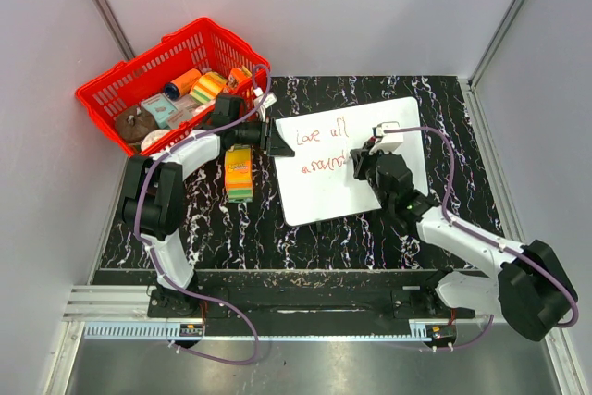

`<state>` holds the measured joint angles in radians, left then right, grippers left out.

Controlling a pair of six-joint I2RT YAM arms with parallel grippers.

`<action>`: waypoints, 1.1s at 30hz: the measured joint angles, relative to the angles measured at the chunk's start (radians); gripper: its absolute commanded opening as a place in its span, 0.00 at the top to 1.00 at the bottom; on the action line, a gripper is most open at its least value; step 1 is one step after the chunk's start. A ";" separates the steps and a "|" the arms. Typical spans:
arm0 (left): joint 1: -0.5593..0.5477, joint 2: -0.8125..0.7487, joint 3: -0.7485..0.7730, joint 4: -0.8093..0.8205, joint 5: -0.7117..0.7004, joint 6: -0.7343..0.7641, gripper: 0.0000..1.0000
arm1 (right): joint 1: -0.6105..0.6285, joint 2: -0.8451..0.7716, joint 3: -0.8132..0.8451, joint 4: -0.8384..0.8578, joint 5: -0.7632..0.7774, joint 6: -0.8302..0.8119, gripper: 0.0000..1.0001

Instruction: Write a sentence on the whiteboard

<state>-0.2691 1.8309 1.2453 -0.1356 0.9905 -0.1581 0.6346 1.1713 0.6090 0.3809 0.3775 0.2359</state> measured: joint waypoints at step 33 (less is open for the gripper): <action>-0.009 0.000 0.005 0.000 -0.008 0.000 1.00 | -0.023 -0.058 0.002 -0.049 0.086 -0.031 1.00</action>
<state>-0.2779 1.8313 1.2503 -0.1352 0.9829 -0.1577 0.6117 1.1137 0.6109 0.3317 0.4633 0.2054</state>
